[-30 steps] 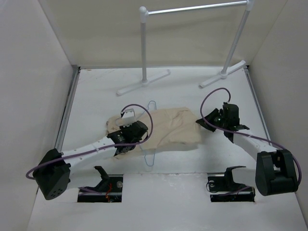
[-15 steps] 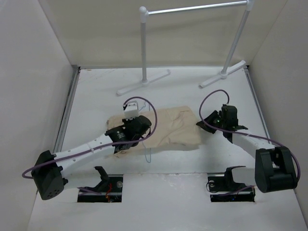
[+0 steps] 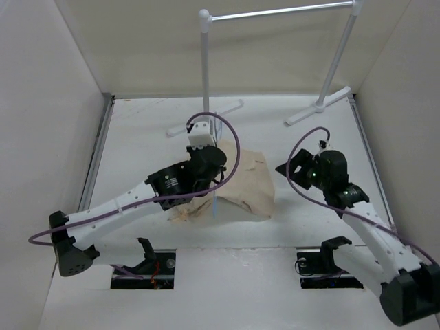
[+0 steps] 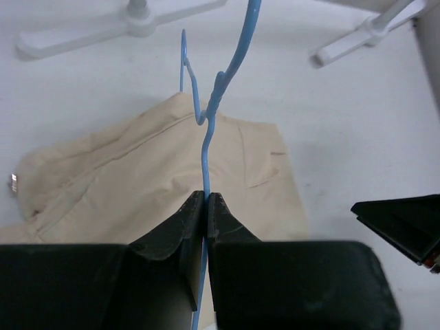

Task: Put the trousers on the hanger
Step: Place the hanger at the clothesline.

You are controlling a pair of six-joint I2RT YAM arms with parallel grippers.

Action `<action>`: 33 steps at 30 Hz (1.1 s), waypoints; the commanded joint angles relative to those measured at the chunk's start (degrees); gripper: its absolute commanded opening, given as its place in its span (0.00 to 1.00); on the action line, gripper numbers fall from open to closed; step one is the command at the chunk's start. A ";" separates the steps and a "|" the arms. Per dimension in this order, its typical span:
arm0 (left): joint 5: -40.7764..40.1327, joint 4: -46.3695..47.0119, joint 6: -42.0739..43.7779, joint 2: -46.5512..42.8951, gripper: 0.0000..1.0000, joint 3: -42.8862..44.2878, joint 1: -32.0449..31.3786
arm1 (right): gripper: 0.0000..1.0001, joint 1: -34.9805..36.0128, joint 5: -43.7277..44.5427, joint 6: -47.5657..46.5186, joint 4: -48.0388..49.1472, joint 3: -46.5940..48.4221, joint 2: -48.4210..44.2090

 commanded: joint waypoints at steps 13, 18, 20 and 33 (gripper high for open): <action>9.05 5.63 14.11 9.81 0.00 33.99 0.30 | 0.78 26.42 1.91 -8.88 -1.54 34.01 -7.15; 10.28 8.97 14.11 11.48 0.00 35.31 -0.14 | 0.69 30.29 1.74 -8.80 4.79 36.39 1.56; 10.46 9.41 14.11 11.92 0.00 35.75 -0.40 | 0.65 30.73 1.04 -8.53 6.47 36.74 4.11; 8.88 10.73 12.89 9.03 0.04 30.75 -0.58 | 0.08 35.13 3.94 -3.26 14.55 31.91 5.45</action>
